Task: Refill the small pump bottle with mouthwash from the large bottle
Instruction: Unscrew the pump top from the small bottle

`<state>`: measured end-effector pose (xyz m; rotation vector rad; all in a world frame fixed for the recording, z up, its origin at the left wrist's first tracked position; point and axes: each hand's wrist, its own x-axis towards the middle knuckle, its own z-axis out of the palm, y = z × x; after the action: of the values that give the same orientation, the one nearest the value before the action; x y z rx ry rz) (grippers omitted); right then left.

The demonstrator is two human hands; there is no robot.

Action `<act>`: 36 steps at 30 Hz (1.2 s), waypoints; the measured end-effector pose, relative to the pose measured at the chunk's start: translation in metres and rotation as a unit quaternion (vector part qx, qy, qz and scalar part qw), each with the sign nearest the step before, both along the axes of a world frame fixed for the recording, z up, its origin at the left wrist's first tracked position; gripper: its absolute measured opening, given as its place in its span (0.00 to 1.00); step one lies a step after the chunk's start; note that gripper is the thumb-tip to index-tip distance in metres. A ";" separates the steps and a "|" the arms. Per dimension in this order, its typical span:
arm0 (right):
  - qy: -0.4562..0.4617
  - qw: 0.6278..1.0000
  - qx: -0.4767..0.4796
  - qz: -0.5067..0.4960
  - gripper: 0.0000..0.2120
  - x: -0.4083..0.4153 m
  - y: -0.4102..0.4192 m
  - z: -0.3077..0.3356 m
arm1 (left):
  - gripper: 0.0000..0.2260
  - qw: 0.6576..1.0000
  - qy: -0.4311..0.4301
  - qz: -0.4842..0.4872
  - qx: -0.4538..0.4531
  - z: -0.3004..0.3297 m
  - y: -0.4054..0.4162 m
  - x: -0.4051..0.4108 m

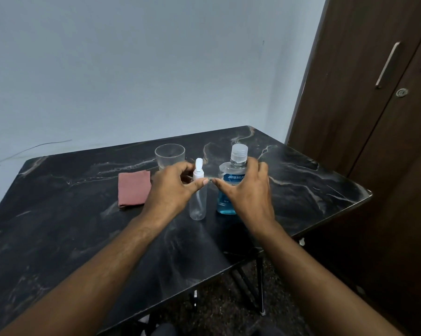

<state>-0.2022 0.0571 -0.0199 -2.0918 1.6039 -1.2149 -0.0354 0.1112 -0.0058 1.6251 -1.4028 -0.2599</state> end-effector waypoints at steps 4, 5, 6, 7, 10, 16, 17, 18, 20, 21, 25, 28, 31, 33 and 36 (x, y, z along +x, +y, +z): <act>0.013 1.000 -0.004 0.001 0.43 -0.002 0.003 0.000 | 0.16 1.000 0.019 -0.005 -0.004 -0.008 0.001 0.000; 0.018 1.000 -0.006 0.001 0.43 -0.003 0.004 0.000 | 0.16 1.000 0.019 -0.004 -0.004 -0.010 0.001 0.000; 0.022 1.000 -0.008 0.002 0.43 -0.004 0.004 0.000 | 0.16 1.000 0.020 -0.002 -0.005 -0.013 0.001 0.000; 0.024 1.000 -0.008 0.005 0.44 -0.005 0.004 0.000 | 0.16 1.000 0.020 -0.001 -0.005 -0.017 0.002 0.000; 0.028 0.999 0.012 0.020 0.51 -0.007 0.006 0.000 | 0.18 1.000 0.008 -0.008 -0.001 -0.028 0.007 -0.002; 0.048 0.998 -0.031 -0.006 0.48 -0.014 0.021 0.009 | 0.20 1.000 0.021 -0.010 -0.011 -0.046 0.009 -0.004; 0.031 0.998 -0.058 -0.017 0.42 -0.014 0.026 0.012 | 0.19 0.999 0.027 -0.008 -0.015 -0.048 0.008 -0.004; 0.005 0.996 -0.088 -0.023 0.35 -0.013 0.032 0.016 | 0.19 0.999 0.033 -0.004 -0.018 -0.049 0.007 -0.005; -0.038 0.992 -0.120 -0.009 0.20 -0.008 0.042 0.023 | 0.20 0.999 0.050 0.003 -0.020 -0.053 0.005 -0.005; -0.051 0.992 -0.115 0.012 0.13 -0.004 0.046 0.026 | 0.20 0.998 0.065 0.004 -0.019 -0.055 0.004 -0.005; -0.068 0.994 -0.031 0.073 0.07 0.018 0.045 0.019 | 0.19 0.994 0.104 0.005 -0.020 -0.063 0.002 -0.006; -0.083 0.994 -0.005 0.075 0.12 0.032 0.041 0.008 | 0.18 0.991 0.128 0.003 -0.026 -0.065 0.002 -0.006; -0.086 0.995 -0.023 0.053 0.15 0.041 0.040 0.003 | 0.20 0.989 0.145 -0.002 -0.024 -0.064 0.004 -0.006; -0.086 0.995 -0.033 0.039 0.16 0.047 0.041 0.002 | 0.17 0.989 0.149 0.002 -0.017 -0.065 0.005 -0.004; -0.093 0.994 -0.047 0.030 0.15 0.053 0.041 0.002 | 0.18 0.987 0.160 -0.001 -0.017 -0.066 0.005 -0.003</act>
<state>-0.1492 0.0977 -0.0183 -1.9966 1.4188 -1.4443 -0.0384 0.1166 -0.0722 1.4792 -1.1575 -0.4742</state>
